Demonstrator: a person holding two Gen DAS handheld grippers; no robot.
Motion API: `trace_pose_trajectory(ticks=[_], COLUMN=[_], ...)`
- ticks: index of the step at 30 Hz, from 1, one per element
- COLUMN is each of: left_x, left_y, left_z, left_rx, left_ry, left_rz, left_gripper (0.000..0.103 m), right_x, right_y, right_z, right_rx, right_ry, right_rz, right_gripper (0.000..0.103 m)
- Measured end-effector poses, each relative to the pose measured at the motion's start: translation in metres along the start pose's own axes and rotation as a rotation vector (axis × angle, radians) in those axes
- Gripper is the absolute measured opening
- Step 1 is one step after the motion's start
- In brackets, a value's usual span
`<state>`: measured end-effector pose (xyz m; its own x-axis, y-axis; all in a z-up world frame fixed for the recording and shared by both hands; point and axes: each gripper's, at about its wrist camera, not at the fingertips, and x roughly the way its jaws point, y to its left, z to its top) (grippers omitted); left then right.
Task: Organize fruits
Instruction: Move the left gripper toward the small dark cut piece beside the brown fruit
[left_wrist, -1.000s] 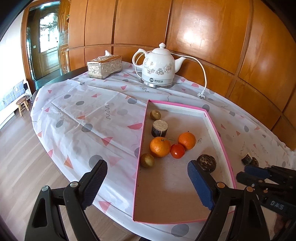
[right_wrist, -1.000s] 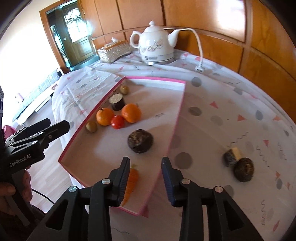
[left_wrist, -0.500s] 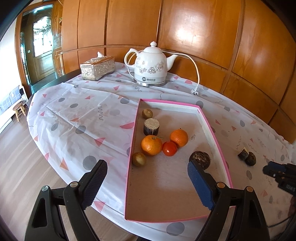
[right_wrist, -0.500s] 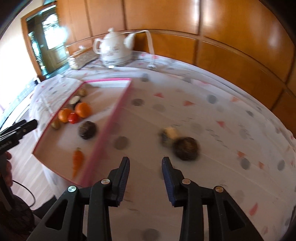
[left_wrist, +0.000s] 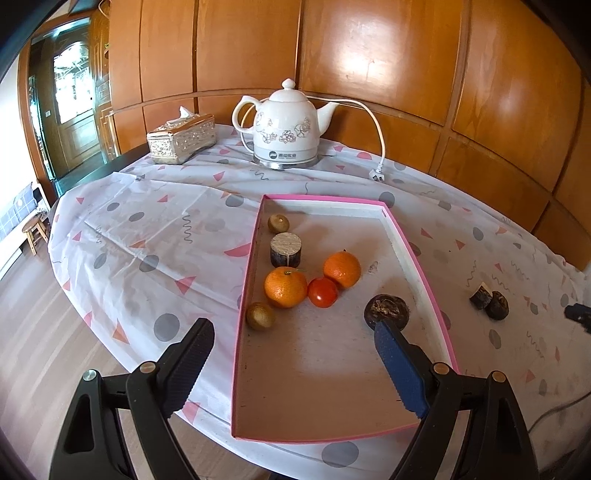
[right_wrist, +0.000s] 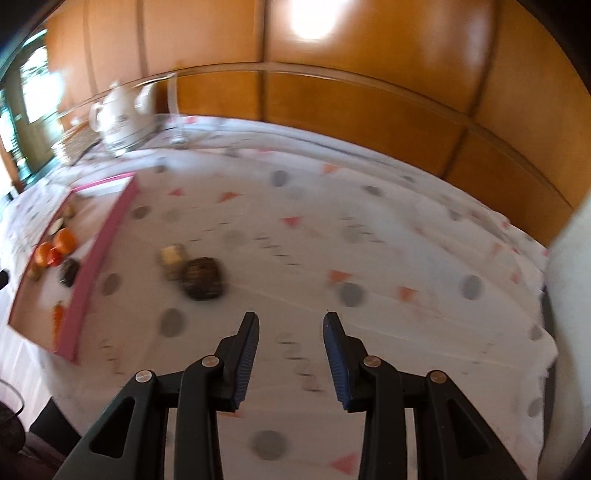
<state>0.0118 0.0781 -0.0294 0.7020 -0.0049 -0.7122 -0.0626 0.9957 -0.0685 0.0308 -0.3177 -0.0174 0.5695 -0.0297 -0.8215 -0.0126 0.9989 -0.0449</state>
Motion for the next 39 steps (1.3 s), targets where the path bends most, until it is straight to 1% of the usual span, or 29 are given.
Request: trace_pose_trajectory(ticks=[5,6,7,8,12,18,23,30,32,34,37,39], left_x=[0.002,0.002,0.002,0.003,0.004,0.007,0.012,0.018,0.021,0.024,0.029,0.034], left_y=[-0.011,-0.013,-0.015,-0.018,-0.027,-0.042,-0.058,-0.087,-0.098,-0.107,-0.123,-0.136], left_z=[0.002,0.003,0.003,0.003,0.005,0.008,0.009,0.015,0.017,0.019,0.025,0.029], left_rx=[0.029,0.037,0.041,0.049,0.075,0.115,0.153,0.217,0.244,0.26,0.286,0.312], left_ry=[0.002,0.003,0.004,0.004,0.009,0.012,0.02,0.023,0.025,0.03,0.043,0.065], left_rz=[-0.008,-0.01,-0.012,-0.015,-0.022,-0.025,-0.037,-0.073,-0.092,-0.106,-0.146,-0.196], left_gripper=[0.089,0.089,0.089,0.089,0.089,0.089,0.089,0.089,0.089,0.089,0.088,0.082], right_x=[-0.004,-0.004,-0.004,-0.004,-0.003,0.0,-0.002,-0.002,-0.004,-0.004,-0.007,-0.008], right_y=[-0.052,-0.061,-0.074,-0.084,-0.124,-0.173,-0.186,-0.202,-0.206,-0.215,-0.229,-0.236], right_z=[-0.004,-0.005,-0.006,-0.007,-0.015,-0.03,-0.036,-0.047,-0.052,-0.058,-0.067,-0.071], right_rx=[0.104,0.124,0.155,0.182,0.31,0.511,0.585,0.671,0.703,0.753,0.828,0.86], right_ry=[0.003,0.003,0.005,0.006,0.012,0.02,0.023,0.022,0.027,0.04,0.049,0.055], right_rz=[-0.105,-0.123,-0.146,-0.162,-0.224,-0.285,-0.317,-0.328,-0.341,-0.358,-0.357,-0.369], right_gripper=[0.037,0.038,0.042,0.042,0.042,0.043,0.043,0.043,0.045,0.051,0.052,0.052])
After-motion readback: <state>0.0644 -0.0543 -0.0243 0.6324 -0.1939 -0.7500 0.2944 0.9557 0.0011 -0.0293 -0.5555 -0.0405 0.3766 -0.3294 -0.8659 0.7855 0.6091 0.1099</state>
